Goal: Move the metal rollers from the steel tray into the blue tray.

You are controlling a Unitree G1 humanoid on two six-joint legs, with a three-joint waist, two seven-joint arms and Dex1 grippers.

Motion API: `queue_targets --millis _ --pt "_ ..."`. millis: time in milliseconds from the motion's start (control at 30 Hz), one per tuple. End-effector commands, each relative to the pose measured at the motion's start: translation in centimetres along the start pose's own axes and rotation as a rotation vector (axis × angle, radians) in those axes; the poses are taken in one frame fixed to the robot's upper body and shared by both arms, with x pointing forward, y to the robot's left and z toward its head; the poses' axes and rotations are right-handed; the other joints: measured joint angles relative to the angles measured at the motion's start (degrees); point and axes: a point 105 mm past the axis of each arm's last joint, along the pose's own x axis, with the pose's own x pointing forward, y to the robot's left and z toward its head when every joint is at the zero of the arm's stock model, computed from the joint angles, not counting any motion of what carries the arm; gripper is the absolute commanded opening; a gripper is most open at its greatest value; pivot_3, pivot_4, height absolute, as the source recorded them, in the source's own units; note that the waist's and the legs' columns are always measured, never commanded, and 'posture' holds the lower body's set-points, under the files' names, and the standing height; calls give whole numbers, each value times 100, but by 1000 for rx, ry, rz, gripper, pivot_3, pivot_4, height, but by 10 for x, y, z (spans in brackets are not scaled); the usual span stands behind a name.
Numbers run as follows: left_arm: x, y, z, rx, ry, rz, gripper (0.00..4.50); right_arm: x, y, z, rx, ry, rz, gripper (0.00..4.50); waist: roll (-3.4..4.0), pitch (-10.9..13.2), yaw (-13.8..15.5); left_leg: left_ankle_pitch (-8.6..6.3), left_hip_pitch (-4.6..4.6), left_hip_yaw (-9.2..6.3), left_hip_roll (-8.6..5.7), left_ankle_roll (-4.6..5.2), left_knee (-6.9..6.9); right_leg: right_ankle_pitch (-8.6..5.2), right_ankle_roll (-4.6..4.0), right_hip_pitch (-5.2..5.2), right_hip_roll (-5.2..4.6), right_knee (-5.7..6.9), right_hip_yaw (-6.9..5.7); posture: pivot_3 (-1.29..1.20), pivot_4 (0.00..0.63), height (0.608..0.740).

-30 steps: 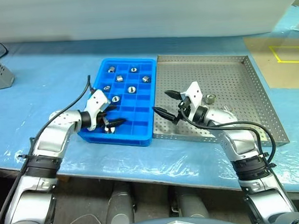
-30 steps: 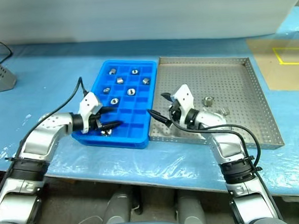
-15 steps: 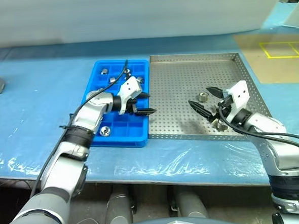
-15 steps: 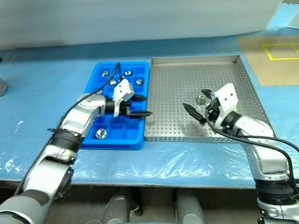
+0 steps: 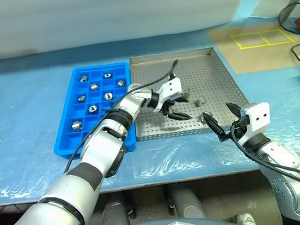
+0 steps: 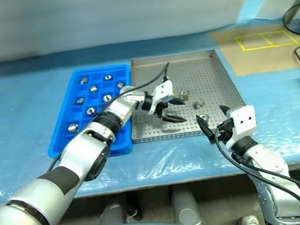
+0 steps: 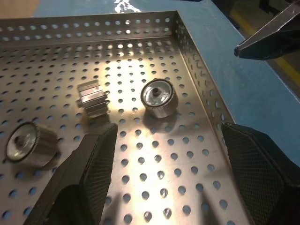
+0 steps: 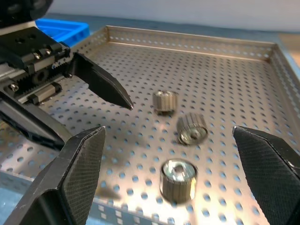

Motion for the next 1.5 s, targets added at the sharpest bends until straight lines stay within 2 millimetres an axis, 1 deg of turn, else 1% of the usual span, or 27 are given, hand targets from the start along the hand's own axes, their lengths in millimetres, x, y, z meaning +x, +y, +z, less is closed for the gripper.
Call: queue_targets --millis 33,200,267,367,467,567,633,700,800,833,867,967,1100,1133,1300,1500 --pt "4 1 4 93 44 -12 3737 -14 -6 14 -36 -40 -60 4500 0 0 -189 -5 -1 0 -3 6 5 -4 7 2 -3 -2 -2 -864 150 740" --pt "13 -4 -6 99 79 -2 3737 -27 -13 14 -45 -24 -114 4500 1 0 -592 -25 -3 -16 -20 6 11 -1 43 30 -17 -40 -21 -898 150 740" --pt "18 -3 -9 104 91 25 3737 -29 -13 15 -46 -26 -120 4500 2 -1 -762 -31 -5 -24 -20 16 8 20 78 50 -18 -89 -32 -902 150 740" --pt "24 -2 -12 105 112 61 3737 -30 -12 14 -53 -14 -119 4500 2 -1 -970 -45 -11 -28 -57 39 9 24 88 55 -52 -101 -36 -909 150 740" --pt "27 4 -2 91 72 106 3737 -32 -11 13 -54 -3 -120 4500 3 -1 -1132 -63 -25 -29 -86 68 16 25 111 62 -81 -120 -39 -912 150 740" --pt "25 12 9 41 16 150 3737 -34 -9 11 -52 9 -118 4500 4 -2 -1267 -77 -44 -33 -103 92 24 33 118 62 -98 -142 -42 -913 150 740" --pt "22 19 12 -2 -6 202 3737 -34 -8 9 -50 16 -116 4500 4 -2 -1348 -84 -56 -36 -115 106 29 53 101 61 -110 -153 -45 -911 150 740" --pt "20 22 11 -33 -16 227 3737 -35 -7 9 -48 18 -114 4500 4 -2 -1436 -91 -62 -36 -126 117 33 56 105 63 -125 -159 -51 -907 150 740" --pt "16 22 5 -29 2 225 3737 -34 -5 9 -47 25 -104 4500 5 -2 -1506 -101 -63 -39 -148 133 35 54 112 70 -147 -167 -56 -899 150 740" --pt "14 21 3 -21 14 218 3737 -33 -4 8 -50 31 -99 4500 5 -2 -1530 -103 -63 -43 -161 137 34 53 130 72 -164 -167 -62 -897 150 740" --pt "11 22 -3 -11 42 231 3737 -33 -3 8 -46 31 -95 4500 5 -2 -1571 -105 -64 -43 -169 140 35 55 145 74 -173 -167 -63 -892 150 740" --pt "3 23 -21 22 120 252 3737 -31 -3 8 -44 34 -91 4500 5 -2 -1637 -116 -67 -52 -176 159 53 52 151 96 -184 -172 -73 -888 150 740" --pt "-3 25 -36 -22 158 303 3737 -29 -2 7 -43 37 -80 4500 3 -1 -1660 -127 -66 -93 -176 171 92 43 166 142 -185 -180 -104 -879 150 740" --pt "-3 24 -38 -17 165 305 3737 -29 -3 7 -43 38 -81 4500 2 -1 -1669 -128 -66 -104 -177 172 101 31 186 151 -186 -180 -111 -876 150 740" --pt "-1 23 -38 -16 161 303 3737 -28 -4 6 -46 45 -74 4500 2 -1 -1748 -128 -63 -134 -195 171 118 24 198 172 -210 -181 -146 -867 150 740" --pt "-13 34 -35 -94 113 375 3737 -28 -3 6 -44 48 -71 4500 1 0 -1835 -130 -69 -153 -249 173 120 6 229 161 -284 -181 -183 -867 150 740"
